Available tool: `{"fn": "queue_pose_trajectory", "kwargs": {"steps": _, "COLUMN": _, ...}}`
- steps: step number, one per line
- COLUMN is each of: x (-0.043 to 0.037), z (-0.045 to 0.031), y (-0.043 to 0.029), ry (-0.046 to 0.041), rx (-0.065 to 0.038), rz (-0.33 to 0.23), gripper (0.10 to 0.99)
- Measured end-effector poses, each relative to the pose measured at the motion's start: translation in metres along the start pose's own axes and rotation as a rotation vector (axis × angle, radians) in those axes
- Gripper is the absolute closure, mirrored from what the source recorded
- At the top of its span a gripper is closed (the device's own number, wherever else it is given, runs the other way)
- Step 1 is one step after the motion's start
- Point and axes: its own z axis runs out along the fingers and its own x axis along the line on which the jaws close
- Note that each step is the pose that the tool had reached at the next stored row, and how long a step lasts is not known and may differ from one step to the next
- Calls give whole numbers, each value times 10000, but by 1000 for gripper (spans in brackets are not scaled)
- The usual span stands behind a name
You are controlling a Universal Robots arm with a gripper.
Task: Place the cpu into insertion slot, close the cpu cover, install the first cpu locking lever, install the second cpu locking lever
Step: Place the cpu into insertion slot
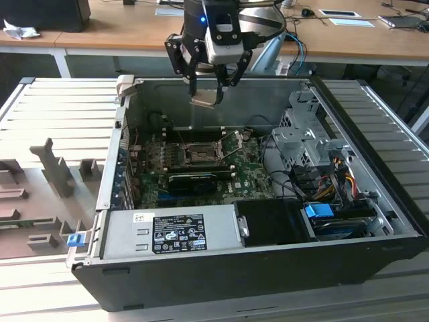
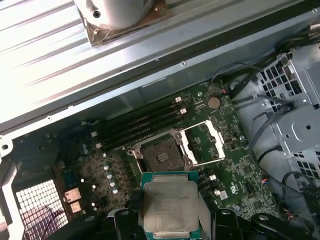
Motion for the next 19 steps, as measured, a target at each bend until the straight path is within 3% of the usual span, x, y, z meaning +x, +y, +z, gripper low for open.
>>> {"fn": "queue_pose_trajectory", "kwargs": {"steps": 9, "x": 0, "z": 41, "y": -4, "ry": -49, "rx": -11, "rz": 543, "gripper": 553}}
{"fn": "queue_pose_trajectory", "kwargs": {"steps": 19, "x": -1, "z": 77, "y": -7, "ry": -140, "rx": -31, "rz": 1560, "gripper": 553}}
